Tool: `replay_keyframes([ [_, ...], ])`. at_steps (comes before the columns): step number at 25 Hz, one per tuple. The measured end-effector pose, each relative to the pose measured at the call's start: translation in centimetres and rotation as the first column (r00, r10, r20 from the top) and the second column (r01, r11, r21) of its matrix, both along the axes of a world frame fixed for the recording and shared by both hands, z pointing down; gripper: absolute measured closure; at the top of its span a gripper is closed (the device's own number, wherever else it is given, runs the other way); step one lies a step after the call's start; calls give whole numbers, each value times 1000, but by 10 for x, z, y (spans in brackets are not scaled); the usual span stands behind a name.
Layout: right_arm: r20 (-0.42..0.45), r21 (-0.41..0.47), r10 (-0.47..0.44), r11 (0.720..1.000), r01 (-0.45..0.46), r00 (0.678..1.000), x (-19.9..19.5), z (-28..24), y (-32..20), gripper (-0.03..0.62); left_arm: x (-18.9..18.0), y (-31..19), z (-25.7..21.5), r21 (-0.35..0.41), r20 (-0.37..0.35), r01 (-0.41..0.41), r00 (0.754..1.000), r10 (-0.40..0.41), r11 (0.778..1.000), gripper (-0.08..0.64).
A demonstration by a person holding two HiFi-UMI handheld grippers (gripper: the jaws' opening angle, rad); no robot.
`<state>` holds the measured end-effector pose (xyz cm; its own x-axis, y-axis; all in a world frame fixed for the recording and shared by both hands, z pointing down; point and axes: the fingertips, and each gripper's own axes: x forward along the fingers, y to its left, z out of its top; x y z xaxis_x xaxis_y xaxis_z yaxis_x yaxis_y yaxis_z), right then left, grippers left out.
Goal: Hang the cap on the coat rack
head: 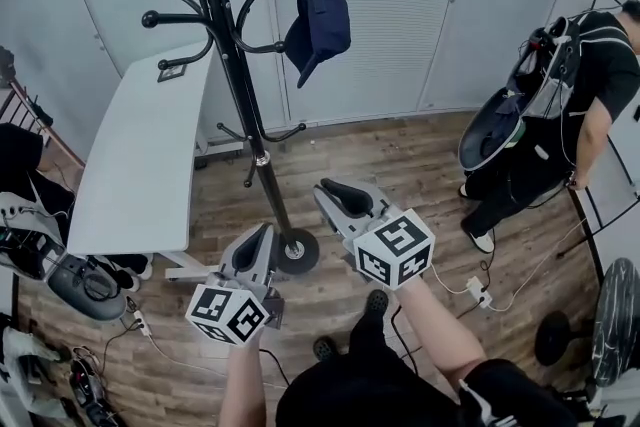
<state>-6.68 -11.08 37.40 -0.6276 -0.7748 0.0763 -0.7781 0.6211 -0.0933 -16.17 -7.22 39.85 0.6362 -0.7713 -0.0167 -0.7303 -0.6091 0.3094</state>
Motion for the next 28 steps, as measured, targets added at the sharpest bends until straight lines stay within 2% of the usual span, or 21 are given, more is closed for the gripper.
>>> replay_keyframes([
  [10, 55, 7, -70, 998, 70, 996, -13, 7, 23, 552, 3, -11, -3, -3, -3, -2, 1000, 2, 1000, 545],
  [28, 36, -11, -91, 996, 91, 995, -16, 13, 33, 561, 14, -3, -1, 9, 41, -4, 999, 4, 1000, 545],
])
